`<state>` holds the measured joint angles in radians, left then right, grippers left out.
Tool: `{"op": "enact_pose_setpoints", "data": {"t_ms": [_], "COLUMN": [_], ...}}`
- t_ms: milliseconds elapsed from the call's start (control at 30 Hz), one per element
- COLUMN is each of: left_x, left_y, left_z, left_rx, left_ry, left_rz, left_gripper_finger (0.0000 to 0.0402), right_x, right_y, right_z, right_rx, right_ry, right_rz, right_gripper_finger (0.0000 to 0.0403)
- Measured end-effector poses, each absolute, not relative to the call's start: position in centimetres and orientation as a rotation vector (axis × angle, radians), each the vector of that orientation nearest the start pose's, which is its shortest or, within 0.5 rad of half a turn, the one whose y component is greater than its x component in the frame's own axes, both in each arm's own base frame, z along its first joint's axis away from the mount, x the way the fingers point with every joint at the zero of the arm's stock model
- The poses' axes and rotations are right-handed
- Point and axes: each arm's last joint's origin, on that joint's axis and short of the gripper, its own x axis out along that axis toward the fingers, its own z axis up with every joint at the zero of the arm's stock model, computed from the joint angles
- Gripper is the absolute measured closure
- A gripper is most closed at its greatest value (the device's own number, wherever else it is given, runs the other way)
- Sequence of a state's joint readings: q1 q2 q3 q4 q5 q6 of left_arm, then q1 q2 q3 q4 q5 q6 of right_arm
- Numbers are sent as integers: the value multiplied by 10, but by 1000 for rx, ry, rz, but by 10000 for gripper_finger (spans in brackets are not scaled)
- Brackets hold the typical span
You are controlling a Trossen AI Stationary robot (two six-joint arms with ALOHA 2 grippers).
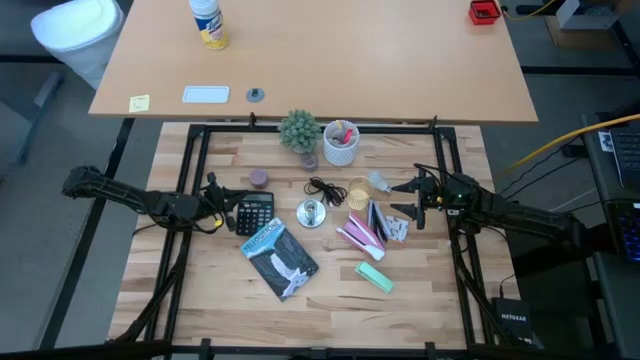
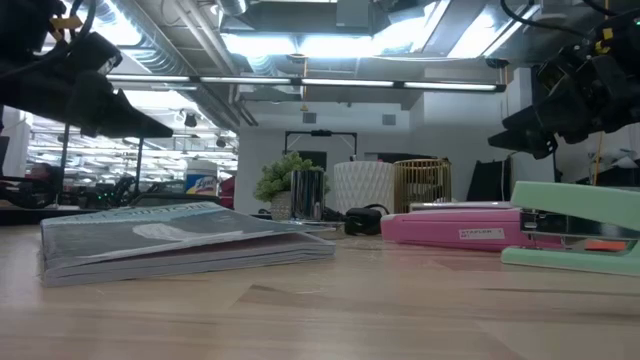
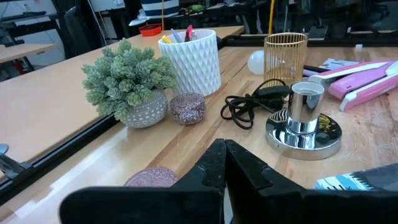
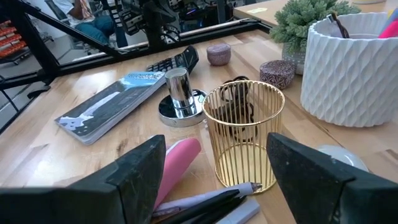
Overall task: Screw lightbulb
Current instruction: Return to Home Position
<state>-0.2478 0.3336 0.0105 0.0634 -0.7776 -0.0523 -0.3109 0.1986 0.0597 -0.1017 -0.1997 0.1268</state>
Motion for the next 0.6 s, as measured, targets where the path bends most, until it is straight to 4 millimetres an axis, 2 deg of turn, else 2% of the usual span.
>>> {"op": "enact_pose_setpoints", "data": {"t_ms": [167, 600], "left_x": [108, 93], "left_y": [-6, -3], "left_z": [149, 170], "left_rx": [62, -68], "left_ry": [187, -43], "left_rz": [532, 529], "left_gripper_finger": [402, 402], "right_x": [102, 94], "right_y": [-20, -6], "right_z": [161, 173], "right_rx": [168, 133], "right_ry": [204, 59], "right_rz": [-91, 26], "right_gripper_finger": [118, 118]}}
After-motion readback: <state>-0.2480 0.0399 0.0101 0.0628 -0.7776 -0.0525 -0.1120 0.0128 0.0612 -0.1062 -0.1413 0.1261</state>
